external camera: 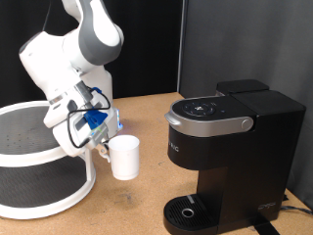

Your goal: Make a cup of coffee with the keurig machine

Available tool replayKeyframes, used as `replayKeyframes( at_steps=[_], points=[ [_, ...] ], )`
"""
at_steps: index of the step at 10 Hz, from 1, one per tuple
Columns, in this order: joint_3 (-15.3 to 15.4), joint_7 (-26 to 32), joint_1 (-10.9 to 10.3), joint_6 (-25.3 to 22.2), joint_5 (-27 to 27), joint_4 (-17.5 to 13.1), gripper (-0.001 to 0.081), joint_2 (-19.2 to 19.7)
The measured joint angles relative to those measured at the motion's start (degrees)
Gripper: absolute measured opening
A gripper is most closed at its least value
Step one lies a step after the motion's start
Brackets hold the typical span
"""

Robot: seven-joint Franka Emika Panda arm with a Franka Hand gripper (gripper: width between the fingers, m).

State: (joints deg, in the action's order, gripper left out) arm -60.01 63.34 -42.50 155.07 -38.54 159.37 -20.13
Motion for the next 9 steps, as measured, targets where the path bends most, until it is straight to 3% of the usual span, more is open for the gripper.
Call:
replayKeyframes(
  at_steps=[4, 9],
  points=[
    [-7.82, 4.69, -9.47, 0.92, -6.32, -1.37, 0.0069, 3.82],
    [-20.27, 10.26, -26.61, 4.17, -15.22, -3.61, 0.0069, 5.44]
  ],
)
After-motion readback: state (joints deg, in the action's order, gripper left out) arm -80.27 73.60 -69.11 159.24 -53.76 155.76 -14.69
